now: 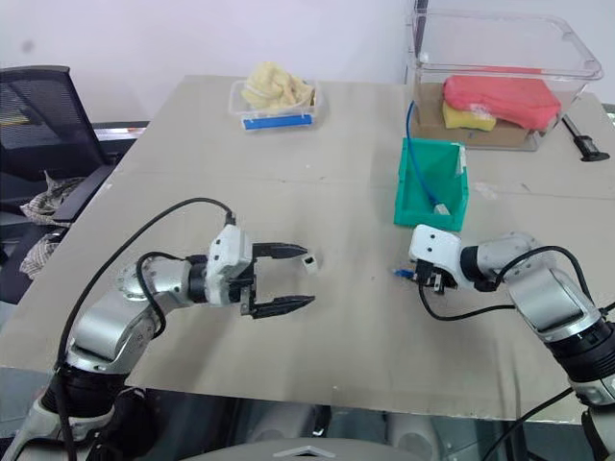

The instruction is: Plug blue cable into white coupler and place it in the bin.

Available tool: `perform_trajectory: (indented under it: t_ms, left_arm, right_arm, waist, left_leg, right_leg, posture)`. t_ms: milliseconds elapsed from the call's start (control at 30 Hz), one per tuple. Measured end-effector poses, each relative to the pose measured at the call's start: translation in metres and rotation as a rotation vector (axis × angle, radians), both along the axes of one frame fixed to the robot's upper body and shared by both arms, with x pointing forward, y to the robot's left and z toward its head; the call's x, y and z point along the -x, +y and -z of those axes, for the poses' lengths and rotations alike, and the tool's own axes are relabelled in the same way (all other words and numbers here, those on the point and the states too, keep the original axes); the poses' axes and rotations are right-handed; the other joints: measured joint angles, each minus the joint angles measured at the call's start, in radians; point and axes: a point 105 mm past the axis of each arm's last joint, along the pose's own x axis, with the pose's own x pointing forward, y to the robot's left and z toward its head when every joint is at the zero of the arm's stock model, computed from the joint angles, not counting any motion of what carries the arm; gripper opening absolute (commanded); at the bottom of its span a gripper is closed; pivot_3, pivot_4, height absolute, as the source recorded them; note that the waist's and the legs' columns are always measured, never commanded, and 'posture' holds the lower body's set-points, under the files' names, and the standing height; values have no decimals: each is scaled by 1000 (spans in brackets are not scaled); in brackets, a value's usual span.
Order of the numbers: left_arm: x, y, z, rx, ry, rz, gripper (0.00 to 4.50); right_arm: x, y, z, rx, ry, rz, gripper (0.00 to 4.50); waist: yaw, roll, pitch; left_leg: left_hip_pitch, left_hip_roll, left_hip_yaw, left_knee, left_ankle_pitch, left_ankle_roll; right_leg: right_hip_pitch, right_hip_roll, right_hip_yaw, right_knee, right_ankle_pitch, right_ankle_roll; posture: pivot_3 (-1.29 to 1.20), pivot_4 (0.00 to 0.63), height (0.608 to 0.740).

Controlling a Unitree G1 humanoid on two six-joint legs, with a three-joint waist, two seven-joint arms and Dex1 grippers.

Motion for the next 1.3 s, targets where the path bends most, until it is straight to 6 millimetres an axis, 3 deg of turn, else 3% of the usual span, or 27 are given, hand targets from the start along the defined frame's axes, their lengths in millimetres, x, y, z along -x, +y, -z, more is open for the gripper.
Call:
perform_trajectory:
  t_ms: [100,167,300,500,600,767,967,1067,1133,1300]
  left_arm:
    - [-10,-9,3,-65,-22,5,4500]
    - [-13,-17,3,-77,-15,24,4500]
    - [-22,-41,-5,-89,0,82,4500]
    - [-32,-67,-6,-137,36,139,4500]
    - [-36,-81,3,-187,26,177,4500]
    - [-46,-110,17,-270,-2,216,4500]
    - [-54,-125,21,-323,-40,231,4500]
    - [-58,-128,34,-366,-37,234,3834]
    - [-56,-128,44,-416,-45,262,2942]
    - [-54,-134,44,-420,-85,299,407]
  right_arm:
    - [13,-9,0,-90,5,46,4450]
    - [24,-13,-9,-177,-23,82,4450]
    - [73,-27,-32,-324,-143,149,4450]
    - [117,-49,-38,-418,-227,405,4450]
    - [138,-54,-36,-412,-256,510,4450]
    - [155,-56,-34,-384,-296,609,4450]
    - [159,-56,-32,-351,-319,634,4450]
    - [163,-54,-29,-344,-310,637,4500]
    - [165,-54,-28,-339,-315,641,4500]
    - [165,-55,-28,-332,-321,656,4500]
  waist:
    - [-1,0,0]
    - [2,0,0]
    - [21,0,0]
    - [17,1,-1]
    - [13,1,-1]
    - [8,1,-1]
    - [-4,1,-1]
    - [-2,1,-1]
    - [-3,1,-1]
    - [-3,1,-1]
  left_leg:
    - [-1,0,-1,0,0,0]
    - [-2,0,-2,-1,0,0]
    - [-3,0,-2,0,0,0]
    - [3,0,0,1,-1,3]
    - [4,0,1,1,-1,2]
    - [3,0,1,1,0,0]
    - [3,0,1,1,0,0]
    - [3,0,1,1,0,1]
    - [3,0,1,1,0,1]
    - [3,0,0,1,-1,2]
  right_leg:
    - [-1,0,0,0,0,0]
    - [-2,0,-1,0,0,0]
    - [-2,1,-2,1,0,0]
    - [3,2,0,2,0,1]
    - [4,2,1,2,0,1]
    - [3,2,1,2,0,2]
    - [3,2,1,2,0,2]
    - [3,2,0,2,-1,2]
    - [2,2,1,2,-1,2]
    - [3,1,0,2,-1,2]
  posture:
    - [0,150,740]
    - [0,150,740]
    - [0,150,740]
    - [0,150,740]
    - [0,150,740]
    - [0,150,740]
    - [0,150,740]
    - [0,150,740]
    - [0,150,740]
    - [0,150,740]
